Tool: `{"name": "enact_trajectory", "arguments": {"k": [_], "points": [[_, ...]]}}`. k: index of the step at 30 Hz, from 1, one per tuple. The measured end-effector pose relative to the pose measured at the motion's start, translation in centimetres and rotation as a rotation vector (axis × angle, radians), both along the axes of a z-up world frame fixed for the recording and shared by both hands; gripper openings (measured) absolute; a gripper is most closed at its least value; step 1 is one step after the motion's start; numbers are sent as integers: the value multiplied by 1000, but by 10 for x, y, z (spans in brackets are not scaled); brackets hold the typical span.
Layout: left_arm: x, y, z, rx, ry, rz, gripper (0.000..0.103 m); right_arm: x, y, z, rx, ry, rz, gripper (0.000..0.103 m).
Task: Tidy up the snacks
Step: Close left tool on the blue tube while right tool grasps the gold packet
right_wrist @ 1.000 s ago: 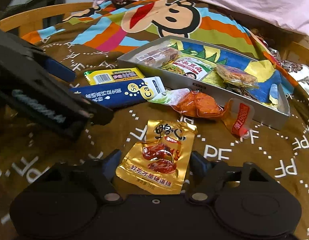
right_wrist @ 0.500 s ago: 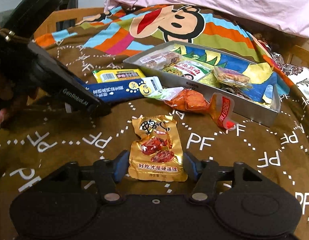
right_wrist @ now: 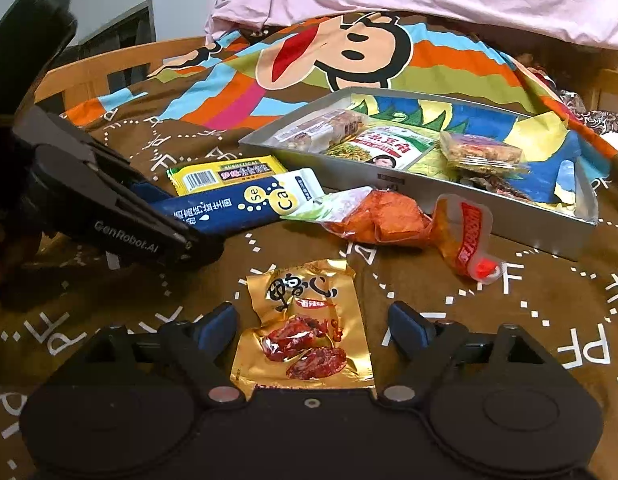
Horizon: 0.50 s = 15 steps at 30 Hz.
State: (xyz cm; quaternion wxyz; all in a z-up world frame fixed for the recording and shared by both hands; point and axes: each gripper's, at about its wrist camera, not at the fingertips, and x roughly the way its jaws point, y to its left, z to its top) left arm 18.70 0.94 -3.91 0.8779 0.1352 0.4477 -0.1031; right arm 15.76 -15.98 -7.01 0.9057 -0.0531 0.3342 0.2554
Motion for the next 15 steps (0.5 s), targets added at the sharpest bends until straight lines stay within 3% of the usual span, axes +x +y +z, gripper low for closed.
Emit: {"name": "enact_trajectory", "arguments": {"k": [5,15], "points": [[-6,-5,0,28,-11,0,46,-3,0,2,4,8,12,62],[-42,-10,5,-9,26,6,40,-18,-4,10,-31,51,0,60]]}}
